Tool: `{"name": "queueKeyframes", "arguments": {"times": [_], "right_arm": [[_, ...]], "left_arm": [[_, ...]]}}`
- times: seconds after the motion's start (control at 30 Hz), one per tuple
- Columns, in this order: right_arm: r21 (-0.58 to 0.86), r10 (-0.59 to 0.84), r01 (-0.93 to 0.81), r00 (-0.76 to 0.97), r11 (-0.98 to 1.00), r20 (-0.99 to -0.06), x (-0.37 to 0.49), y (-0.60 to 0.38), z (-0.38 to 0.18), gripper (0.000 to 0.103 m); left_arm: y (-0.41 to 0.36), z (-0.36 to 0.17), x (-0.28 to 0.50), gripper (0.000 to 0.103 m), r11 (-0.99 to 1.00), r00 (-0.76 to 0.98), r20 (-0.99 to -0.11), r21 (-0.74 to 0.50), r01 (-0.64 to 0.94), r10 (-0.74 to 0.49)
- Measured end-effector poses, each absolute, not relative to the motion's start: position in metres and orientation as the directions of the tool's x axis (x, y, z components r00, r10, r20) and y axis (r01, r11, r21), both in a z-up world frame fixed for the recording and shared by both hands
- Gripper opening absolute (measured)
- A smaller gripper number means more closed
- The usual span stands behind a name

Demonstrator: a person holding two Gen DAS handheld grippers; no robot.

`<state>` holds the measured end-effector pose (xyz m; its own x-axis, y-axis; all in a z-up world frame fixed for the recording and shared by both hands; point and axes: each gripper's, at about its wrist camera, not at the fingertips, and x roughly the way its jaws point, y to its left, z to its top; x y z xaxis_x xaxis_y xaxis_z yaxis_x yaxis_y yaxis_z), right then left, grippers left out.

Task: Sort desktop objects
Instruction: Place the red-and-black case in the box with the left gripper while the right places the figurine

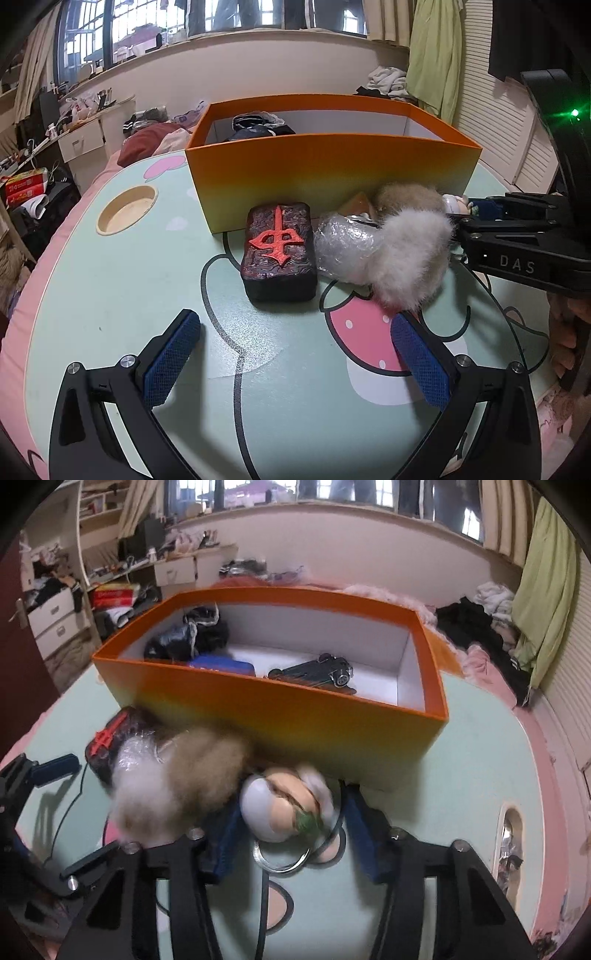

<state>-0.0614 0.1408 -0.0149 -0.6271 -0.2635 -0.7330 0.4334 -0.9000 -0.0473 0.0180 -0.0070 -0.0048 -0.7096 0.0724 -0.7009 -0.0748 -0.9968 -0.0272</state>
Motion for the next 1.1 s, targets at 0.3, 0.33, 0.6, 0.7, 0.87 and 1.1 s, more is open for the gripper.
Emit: {"name": "queueKeyframes", "arguments": {"times": [0.3,0.33,0.6,0.7,0.87,1.1], "right_arm": [[0.083,-0.355,0.404,-0.667,-0.911,-0.655,-0.037,0.182,0.002,0.039],[0.093,-0.360,0.400,-0.669,-0.912,-0.650,-0.036,0.185,0.003,0.039],[0.117,-0.372,0.393,-0.672,-0.912,-0.641,-0.034,0.190,0.007,0.039],[0.108,-0.372,0.400,-0.676,-0.910,-0.636,-0.031,0.187,0.008,0.039],[0.123,-0.386,0.397,-0.693,-0.909,-0.609,-0.026,0.190,0.014,0.039],[0.188,-0.484,0.455,-0.724,-0.870,-0.491,-0.025,0.189,0.055,0.039]], "left_arm": [[-0.063,0.015,0.017,0.102,-0.961,-0.754,-0.631,-0.276,-0.005,0.185],[-0.066,0.017,0.013,0.098,-0.955,-0.748,-0.632,-0.296,-0.010,0.203],[-0.046,0.007,-0.017,0.060,-0.984,-0.694,-0.700,-0.162,-0.072,0.166],[-0.043,0.008,-0.015,0.041,-0.991,-0.710,-0.692,-0.116,-0.070,0.131],[-0.061,0.025,-0.002,0.041,-0.978,-0.748,-0.633,-0.179,-0.111,0.201],[-0.063,0.088,0.000,0.041,-0.968,-0.848,-0.476,-0.195,-0.156,0.233]]}}
